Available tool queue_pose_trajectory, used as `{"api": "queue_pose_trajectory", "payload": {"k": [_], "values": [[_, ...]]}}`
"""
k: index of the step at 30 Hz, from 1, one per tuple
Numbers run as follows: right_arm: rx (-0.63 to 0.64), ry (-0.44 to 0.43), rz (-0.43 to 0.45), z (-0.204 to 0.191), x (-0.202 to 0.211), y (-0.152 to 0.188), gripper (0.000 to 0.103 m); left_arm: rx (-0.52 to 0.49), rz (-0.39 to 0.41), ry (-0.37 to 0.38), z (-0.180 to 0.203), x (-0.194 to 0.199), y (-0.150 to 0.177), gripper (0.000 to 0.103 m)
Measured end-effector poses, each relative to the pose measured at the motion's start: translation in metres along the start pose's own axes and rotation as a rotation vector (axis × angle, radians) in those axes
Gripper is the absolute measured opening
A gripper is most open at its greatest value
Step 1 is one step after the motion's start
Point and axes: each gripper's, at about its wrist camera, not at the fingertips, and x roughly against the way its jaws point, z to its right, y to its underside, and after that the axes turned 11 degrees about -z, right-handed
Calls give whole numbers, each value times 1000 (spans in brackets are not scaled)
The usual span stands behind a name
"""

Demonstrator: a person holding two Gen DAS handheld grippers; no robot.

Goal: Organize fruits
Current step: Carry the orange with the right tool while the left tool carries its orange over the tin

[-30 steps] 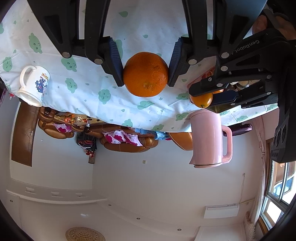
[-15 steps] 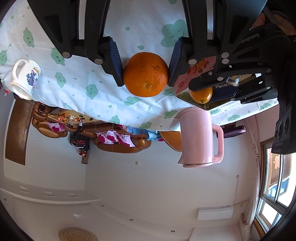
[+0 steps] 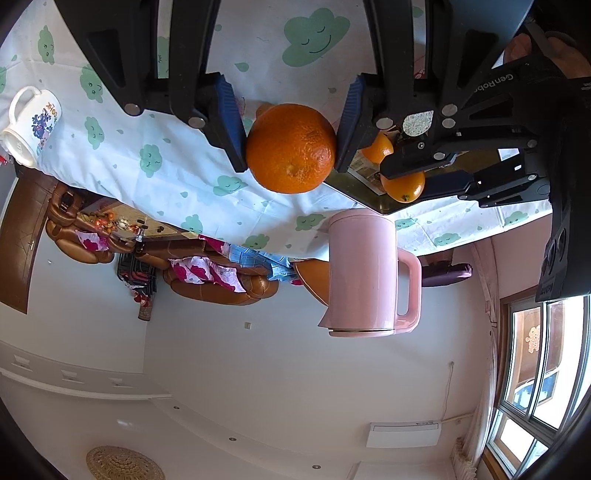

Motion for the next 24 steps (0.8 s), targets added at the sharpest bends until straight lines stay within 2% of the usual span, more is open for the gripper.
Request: {"api": "queue_pose_trajectory", "payload": {"k": [24], "values": [[87,-73,-41,-38,-34,-28,49,49,-64,-102,-56,-8,9,36]]}}
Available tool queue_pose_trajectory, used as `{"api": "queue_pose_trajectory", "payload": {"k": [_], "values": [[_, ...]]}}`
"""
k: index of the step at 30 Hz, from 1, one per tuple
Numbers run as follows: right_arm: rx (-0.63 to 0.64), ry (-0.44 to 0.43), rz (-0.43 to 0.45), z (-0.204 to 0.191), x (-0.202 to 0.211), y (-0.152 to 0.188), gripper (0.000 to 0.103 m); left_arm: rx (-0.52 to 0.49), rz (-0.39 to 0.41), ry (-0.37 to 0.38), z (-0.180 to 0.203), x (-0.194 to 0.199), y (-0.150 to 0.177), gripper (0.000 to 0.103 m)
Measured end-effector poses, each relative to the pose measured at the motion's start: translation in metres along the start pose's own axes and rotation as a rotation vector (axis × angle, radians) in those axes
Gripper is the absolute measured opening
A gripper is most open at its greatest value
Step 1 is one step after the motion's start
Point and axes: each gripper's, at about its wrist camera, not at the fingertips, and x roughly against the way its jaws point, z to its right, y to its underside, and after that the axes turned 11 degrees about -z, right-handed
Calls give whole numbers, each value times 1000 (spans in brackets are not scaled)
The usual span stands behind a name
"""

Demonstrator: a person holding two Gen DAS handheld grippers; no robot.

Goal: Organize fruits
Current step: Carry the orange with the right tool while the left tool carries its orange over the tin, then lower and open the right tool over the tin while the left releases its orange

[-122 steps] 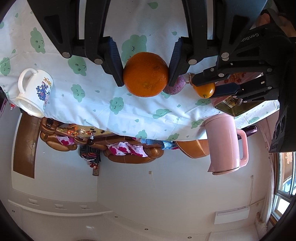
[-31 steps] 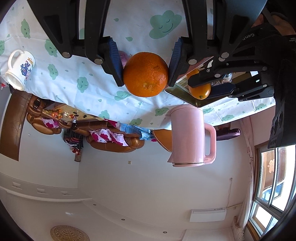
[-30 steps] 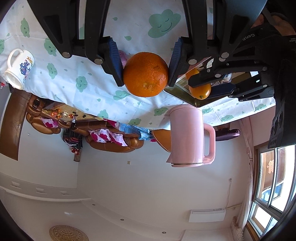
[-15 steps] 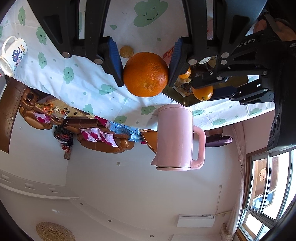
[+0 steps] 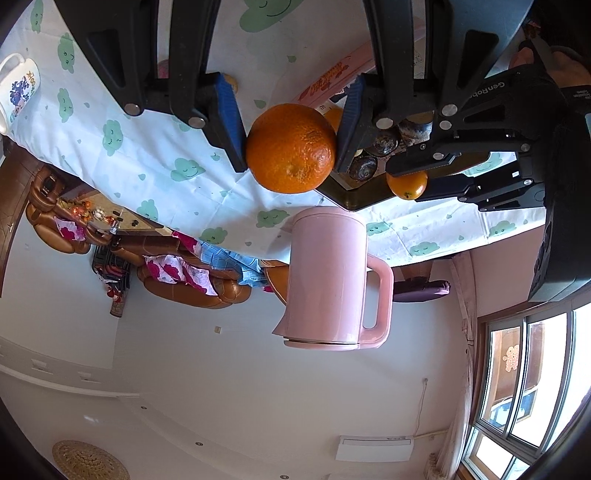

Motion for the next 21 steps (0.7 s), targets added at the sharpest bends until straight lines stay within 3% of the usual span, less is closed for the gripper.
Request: {"api": "queue_pose_trajectory", "payload": {"k": [21], "values": [[52,-64,-64,-27,-31,1,49,13,-43,-32,-26,-10,1,36]]}}
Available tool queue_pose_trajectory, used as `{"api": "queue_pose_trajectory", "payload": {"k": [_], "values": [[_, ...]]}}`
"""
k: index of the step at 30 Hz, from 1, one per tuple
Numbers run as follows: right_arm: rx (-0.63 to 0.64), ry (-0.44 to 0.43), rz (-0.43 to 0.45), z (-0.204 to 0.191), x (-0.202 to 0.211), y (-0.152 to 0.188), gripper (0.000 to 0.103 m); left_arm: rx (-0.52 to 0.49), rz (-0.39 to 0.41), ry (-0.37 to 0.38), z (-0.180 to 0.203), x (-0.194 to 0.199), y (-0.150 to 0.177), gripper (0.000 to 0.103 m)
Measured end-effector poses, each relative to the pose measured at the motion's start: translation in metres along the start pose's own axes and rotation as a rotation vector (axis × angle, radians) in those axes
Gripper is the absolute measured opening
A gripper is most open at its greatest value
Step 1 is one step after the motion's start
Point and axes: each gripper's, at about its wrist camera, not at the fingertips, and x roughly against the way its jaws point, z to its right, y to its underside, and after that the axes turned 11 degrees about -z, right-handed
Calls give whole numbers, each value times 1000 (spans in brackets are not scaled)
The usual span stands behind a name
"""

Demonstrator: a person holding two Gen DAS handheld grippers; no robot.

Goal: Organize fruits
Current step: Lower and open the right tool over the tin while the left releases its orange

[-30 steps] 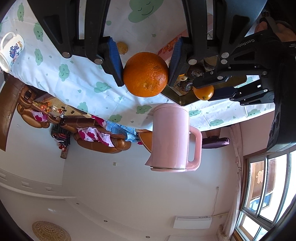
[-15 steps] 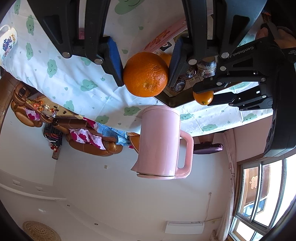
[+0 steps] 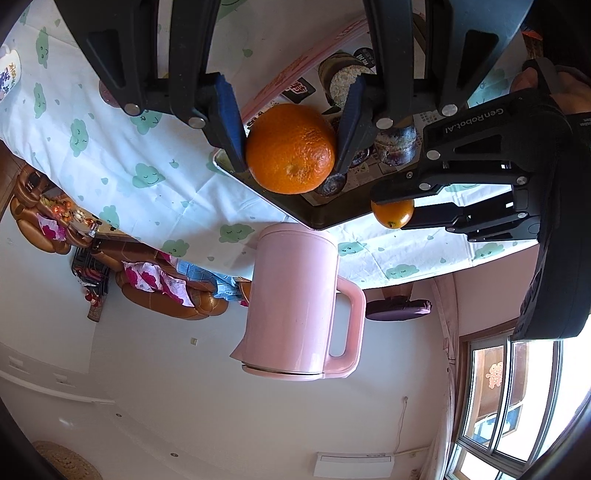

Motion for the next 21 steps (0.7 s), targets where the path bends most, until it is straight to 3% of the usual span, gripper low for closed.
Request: {"api": "queue_pose_trajectory", "payload": {"k": [21], "values": [[9,-88,-71,-10,-27,6,50,10,-61,-6,-5,-12,-1,37]]}}
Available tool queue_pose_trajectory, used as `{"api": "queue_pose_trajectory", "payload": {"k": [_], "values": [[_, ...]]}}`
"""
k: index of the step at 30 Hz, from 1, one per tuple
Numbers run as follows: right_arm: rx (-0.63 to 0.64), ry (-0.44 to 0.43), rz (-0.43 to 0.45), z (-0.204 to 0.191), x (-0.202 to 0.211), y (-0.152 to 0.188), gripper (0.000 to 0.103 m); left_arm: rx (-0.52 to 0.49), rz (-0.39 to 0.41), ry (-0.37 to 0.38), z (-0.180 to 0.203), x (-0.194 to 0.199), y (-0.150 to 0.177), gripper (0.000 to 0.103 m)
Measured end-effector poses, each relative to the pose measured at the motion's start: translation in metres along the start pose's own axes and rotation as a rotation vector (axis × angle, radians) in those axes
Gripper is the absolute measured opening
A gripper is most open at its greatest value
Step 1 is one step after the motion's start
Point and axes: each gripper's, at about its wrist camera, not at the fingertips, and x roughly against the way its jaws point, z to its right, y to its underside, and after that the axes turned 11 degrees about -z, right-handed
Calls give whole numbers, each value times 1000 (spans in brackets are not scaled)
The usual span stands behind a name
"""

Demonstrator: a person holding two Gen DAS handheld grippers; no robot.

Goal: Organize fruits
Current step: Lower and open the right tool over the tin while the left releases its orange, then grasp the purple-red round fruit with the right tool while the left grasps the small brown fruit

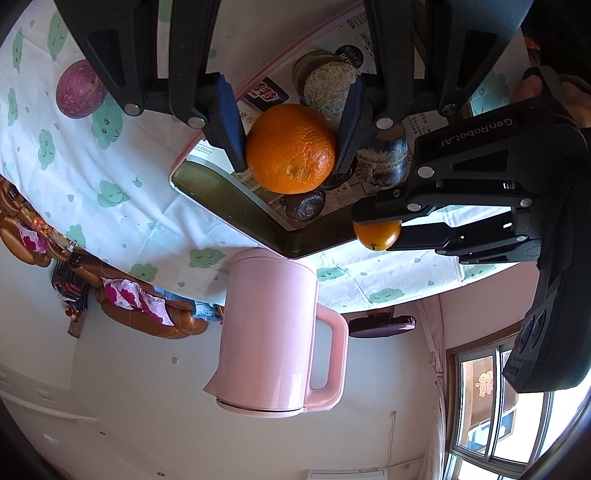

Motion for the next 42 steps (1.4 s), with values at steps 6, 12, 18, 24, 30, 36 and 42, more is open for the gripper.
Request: {"api": "queue_pose_trajectory", "payload": {"k": [6,12,18,24,30,36,42], "values": [[-62,18,46,21,23,7,69,21,15,4,3,8,-1,62],[-228,193,62,87,52,28,69,17,58,36,26,21,-5,77],[-400,300,20,145,56,46,69,-24,66,63,61,23,-12,78],[-425,247,-86,159,28,47,69,-63,65,58,91,17,-22,81],[-464,139,-157,167,6,50,69,-53,22,82,101,5,-29,81],[-472,108,-120,168,16,59,50,-79,-2,94,116,0,-31,79],[-489,245,-67,181,44,75,50,-131,-23,124,146,-2,-35,67]]}}
